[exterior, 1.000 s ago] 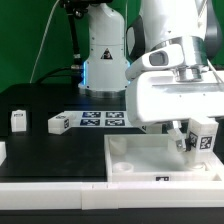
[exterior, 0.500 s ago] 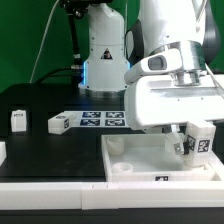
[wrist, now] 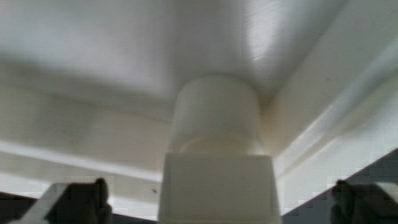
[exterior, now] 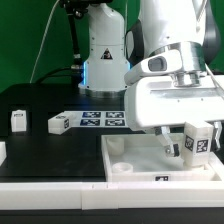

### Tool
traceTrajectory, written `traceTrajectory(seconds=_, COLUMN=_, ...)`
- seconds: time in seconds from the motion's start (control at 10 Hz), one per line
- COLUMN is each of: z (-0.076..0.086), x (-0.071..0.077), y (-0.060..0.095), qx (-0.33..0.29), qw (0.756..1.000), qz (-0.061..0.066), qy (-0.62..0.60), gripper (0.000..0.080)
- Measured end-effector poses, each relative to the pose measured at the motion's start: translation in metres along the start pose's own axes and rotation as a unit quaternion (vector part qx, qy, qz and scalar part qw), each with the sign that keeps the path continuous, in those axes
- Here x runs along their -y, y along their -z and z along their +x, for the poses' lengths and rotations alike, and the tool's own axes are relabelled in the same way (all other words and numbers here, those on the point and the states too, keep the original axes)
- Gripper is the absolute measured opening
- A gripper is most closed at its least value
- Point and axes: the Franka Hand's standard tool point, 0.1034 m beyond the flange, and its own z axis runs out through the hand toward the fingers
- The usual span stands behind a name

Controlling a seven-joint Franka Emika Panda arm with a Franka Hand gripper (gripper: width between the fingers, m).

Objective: Assemble one leg

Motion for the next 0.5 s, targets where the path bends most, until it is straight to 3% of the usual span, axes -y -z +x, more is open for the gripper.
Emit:
traceTrajectory(seconds=0.2, z=0.0, x=-0.001, y=0.0, qx=0.001, qw=1.0, qz=0.0, qy=0.001, gripper=0.0648)
traceTrajectory(seconds=0.5, z=0.019, x=-0.006, y=0.022, qx=0.006, qw=1.0, qz=-0.001, qy=0.002, gripper=0.0649)
